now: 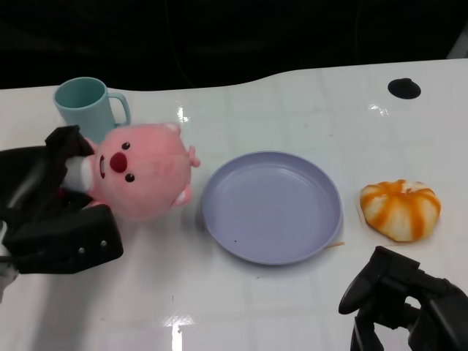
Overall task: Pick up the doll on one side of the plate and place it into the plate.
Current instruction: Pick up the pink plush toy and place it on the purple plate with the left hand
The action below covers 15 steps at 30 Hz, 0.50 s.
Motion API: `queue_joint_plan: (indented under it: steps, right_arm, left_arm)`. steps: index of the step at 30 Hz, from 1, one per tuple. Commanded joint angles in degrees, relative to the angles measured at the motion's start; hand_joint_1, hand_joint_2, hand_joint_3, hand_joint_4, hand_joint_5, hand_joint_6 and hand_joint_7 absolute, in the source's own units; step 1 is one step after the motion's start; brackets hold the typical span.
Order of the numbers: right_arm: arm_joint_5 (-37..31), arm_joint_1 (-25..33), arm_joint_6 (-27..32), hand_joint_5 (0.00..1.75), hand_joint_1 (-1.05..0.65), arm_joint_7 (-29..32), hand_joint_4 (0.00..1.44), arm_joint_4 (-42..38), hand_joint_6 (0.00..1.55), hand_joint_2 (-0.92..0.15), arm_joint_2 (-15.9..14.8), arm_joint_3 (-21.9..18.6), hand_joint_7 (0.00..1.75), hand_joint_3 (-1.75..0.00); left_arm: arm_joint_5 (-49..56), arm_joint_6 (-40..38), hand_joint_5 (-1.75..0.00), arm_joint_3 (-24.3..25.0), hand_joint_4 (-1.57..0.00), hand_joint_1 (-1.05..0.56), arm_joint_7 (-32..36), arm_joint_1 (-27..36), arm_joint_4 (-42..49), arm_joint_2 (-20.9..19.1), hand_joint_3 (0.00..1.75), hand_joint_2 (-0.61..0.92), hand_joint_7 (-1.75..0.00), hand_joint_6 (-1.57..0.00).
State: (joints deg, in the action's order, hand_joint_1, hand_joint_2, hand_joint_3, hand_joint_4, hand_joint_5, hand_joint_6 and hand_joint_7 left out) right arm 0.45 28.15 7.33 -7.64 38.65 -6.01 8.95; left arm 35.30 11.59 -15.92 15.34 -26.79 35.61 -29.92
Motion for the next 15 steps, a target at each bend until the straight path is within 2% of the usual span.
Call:
queue_joint_plan:
  steps: [1,4,10,15]
  right_arm:
    - [0.49,-0.01,-0.2,1.75,0.12,0.08,0.73,-0.38,0.58,-0.45,-0.04,-0.17,1.57,-1.38]
    - [0.47,0.04,-0.5,1.75,0.12,0.07,0.73,-0.6,0.58,-0.44,-0.02,-0.15,1.57,-1.38]
    - [0.26,0.11,-0.84,1.75,0.12,0.12,0.73,-0.81,0.58,-0.44,0.01,0.08,1.57,-1.38]
    - [0.33,0.14,-0.68,1.75,0.13,0.22,0.73,-0.64,0.58,-0.45,0.17,0.25,1.57,-1.38]
  left_arm:
    - [-0.13,-1.7,-1.75,1.25,-0.9,-0.18,-2.47,1.24,-5.82,-1.26,1.09,0.47,-1.75,-0.69]
    - [-0.07,-3.43,-1.75,1.77,-0.9,-0.19,-4.19,1.61,-9.64,-0.65,1.08,0.47,-1.75,-0.7]
    - [0.07,-8.03,-1.75,1.31,-0.86,-0.2,-9.64,0.37,-17.35,2.0,0.84,0.59,-1.75,-0.65]
    - [1.05,-10.04,-1.75,0.01,-0.87,-0.17,-12.57,-1.39,-19.12,4.69,0.8,0.55,-1.75,-0.65]
